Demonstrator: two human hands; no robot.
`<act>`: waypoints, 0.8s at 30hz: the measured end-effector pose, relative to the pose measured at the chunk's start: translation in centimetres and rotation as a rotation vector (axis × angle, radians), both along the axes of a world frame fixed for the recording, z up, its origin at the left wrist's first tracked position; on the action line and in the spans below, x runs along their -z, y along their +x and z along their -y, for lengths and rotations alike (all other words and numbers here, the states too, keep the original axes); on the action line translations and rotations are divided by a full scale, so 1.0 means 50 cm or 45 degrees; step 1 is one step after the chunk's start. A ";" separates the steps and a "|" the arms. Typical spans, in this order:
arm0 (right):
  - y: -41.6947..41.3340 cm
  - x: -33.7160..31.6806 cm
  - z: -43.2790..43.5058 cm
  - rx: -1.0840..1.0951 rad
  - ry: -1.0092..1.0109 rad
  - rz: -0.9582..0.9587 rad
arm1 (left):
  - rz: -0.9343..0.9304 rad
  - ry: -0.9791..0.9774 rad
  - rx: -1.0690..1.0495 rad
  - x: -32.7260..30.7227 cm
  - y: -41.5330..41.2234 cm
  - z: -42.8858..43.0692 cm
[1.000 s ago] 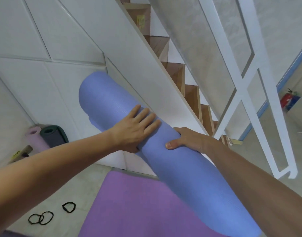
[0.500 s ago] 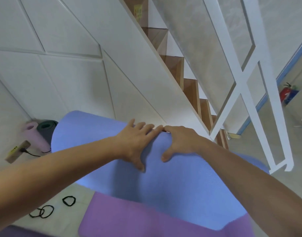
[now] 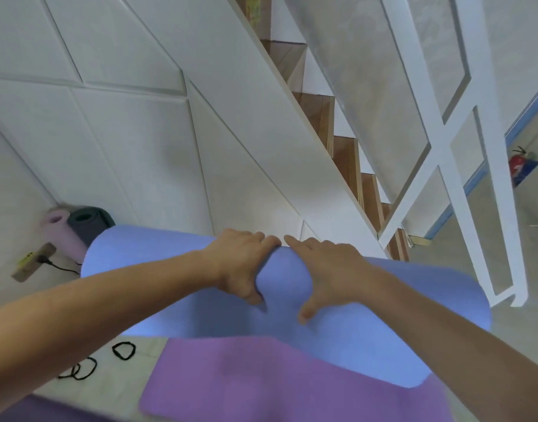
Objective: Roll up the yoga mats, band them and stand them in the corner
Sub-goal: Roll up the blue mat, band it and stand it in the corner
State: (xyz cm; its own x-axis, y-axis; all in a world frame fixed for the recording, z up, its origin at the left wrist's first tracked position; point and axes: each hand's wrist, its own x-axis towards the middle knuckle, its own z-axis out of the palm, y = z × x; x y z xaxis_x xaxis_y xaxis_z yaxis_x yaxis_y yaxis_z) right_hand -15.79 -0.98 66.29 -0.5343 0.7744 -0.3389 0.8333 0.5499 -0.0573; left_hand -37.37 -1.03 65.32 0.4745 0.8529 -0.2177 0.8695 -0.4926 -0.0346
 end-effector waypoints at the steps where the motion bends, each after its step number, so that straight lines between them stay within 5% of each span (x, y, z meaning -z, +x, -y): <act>1: -0.005 0.009 0.011 -0.045 0.133 0.040 | 0.043 -0.105 -0.051 -0.007 -0.001 -0.008; 6: -0.010 0.028 -0.019 0.093 0.045 -0.182 | 0.063 -0.288 -0.097 -0.005 -0.006 -0.018; 12: 0.001 0.075 -0.072 0.504 -0.555 -0.700 | -0.230 0.366 0.298 0.035 -0.033 0.011; 15: -0.009 0.087 -0.087 0.552 -0.760 -0.835 | -0.234 0.468 0.389 0.047 -0.053 0.019; 21: -0.039 0.072 -0.087 0.443 -0.806 -0.687 | -0.108 0.560 0.459 0.074 -0.071 0.004; 24: -0.050 0.031 -0.057 0.293 -0.573 -0.432 | -0.010 0.424 0.335 0.078 -0.082 -0.017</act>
